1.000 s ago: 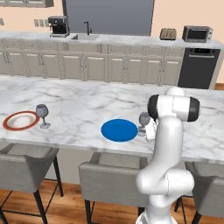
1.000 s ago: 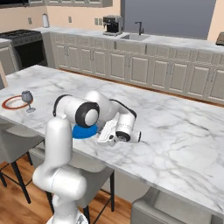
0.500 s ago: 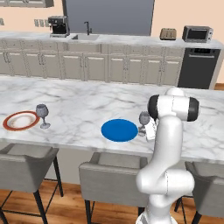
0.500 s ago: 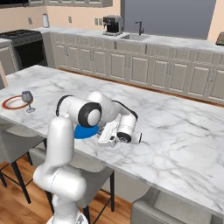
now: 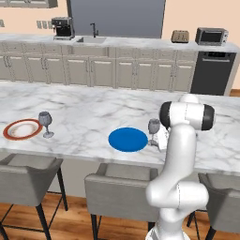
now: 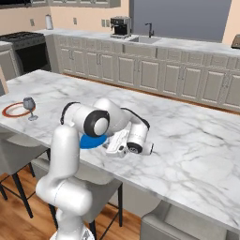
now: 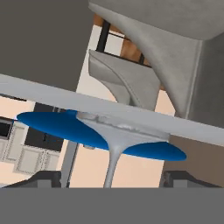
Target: Retrieve the wine glasses from the counter and place one next to each plate.
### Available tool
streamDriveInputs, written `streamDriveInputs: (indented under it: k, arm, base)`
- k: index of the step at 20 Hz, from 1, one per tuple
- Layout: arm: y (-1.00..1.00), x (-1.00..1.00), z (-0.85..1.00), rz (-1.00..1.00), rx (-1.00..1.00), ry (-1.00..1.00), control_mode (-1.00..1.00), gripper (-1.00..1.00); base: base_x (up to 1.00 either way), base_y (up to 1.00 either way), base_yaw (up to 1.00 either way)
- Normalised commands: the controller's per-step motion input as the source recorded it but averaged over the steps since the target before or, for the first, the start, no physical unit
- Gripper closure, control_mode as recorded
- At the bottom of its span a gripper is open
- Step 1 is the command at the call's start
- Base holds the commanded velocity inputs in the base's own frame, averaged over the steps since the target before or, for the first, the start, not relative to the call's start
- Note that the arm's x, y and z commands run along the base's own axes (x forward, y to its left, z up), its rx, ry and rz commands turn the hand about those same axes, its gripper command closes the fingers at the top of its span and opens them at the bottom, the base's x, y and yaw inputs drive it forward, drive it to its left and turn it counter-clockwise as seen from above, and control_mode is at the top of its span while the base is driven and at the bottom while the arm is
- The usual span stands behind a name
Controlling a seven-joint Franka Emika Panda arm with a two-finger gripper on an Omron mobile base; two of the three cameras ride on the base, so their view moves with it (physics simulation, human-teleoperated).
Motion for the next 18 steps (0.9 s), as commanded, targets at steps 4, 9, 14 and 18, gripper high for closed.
streamDriveInputs:
  k: [4,9,14,18]
  arm:
    - [-0.38,-0.02,0.03,-0.03,0.01,0.0,-1.0,-1.0]
    - [-0.39,-0.14,0.3,-0.15,0.0,0.0,-1.0,-1.0]
    - [-0.27,-0.43,0.41,-0.16,0.0,0.0,-1.0,-1.0]
    - [-0.01,-0.54,0.84,-0.09,0.01,-0.05,-1.0,-1.0]
  base:
    - [0.0,0.0,0.0]
    - [0.0,0.0,0.0]
    - [0.0,0.0,0.0]
    - [0.0,0.0,0.0]
